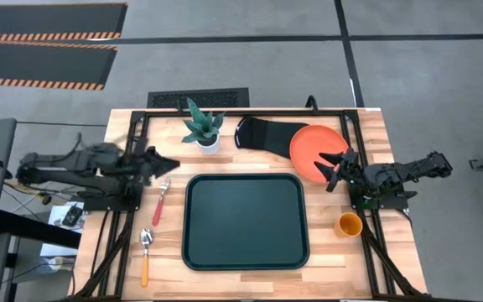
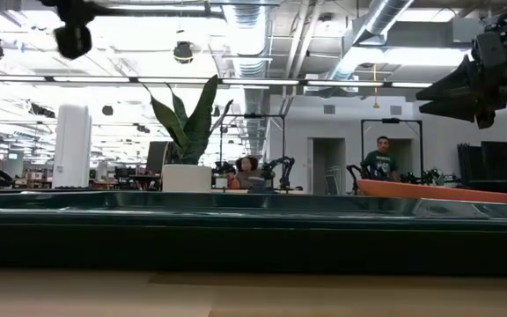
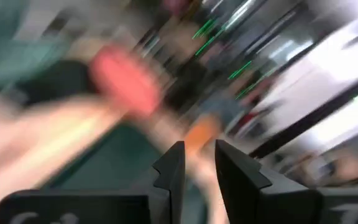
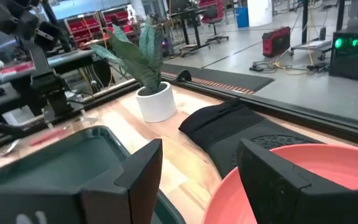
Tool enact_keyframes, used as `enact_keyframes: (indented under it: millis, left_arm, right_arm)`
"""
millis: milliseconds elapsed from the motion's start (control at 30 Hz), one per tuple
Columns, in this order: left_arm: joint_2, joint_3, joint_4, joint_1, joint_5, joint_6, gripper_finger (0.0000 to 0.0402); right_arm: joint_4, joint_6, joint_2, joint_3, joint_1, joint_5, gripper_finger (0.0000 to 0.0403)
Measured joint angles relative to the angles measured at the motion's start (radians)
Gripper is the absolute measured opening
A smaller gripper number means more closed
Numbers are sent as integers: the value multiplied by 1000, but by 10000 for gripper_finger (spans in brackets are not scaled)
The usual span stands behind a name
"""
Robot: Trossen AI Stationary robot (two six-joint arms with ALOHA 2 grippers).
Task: Pick and place plate/cup/fork/spoon on tray
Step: Put the pink fork on the left side of the black tray
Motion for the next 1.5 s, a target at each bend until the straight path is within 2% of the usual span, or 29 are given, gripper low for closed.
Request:
enact_keyframes:
  millis: [100, 200, 267, 333, 500, 767, 867, 1000, 1067, 1367, 1500]
  left_arm:
    - [174, 157, -414, 0, -36, -164, 75]
    - [334, 237, -743, 1, -38, -405, 75]
    - [415, 247, -870, -7, -1, -508, 75]
    - [486, 246, -916, -29, 20, -536, 75]
    - [624, 243, -919, -87, 0, -520, 100]
    - [771, 242, -919, -92, 25, -498, 200]
    - [797, 199, -881, -92, 37, -499, 220]
    - [783, 74, -694, -95, 123, -516, 220]
    - [777, 12, -619, -104, 130, -546, 216]
    - [776, -91, -533, -122, 100, -609, 209]
    - [777, -133, -429, -122, 106, -608, 179]
  right_arm:
    - [1, 0, 0, 0, -3, -1, 232]
    - [0, -2, 0, 0, -3, -1, 232]
    - [0, -3, 0, 0, -3, -1, 232]
    - [1, -3, 0, 0, -3, -1, 232]
    - [1, -2, 0, 0, -3, -1, 232]
    - [1, -2, 0, 0, -3, -1, 232]
    - [1, -2, 0, 0, -3, -2, 232]
    - [1, -2, 0, 0, -3, -2, 232]
    - [1, -2, 0, 0, -3, -2, 232]
    - [2, -2, 0, 0, -3, -2, 232]
    - [2, -2, 0, 0, -3, -2, 232]
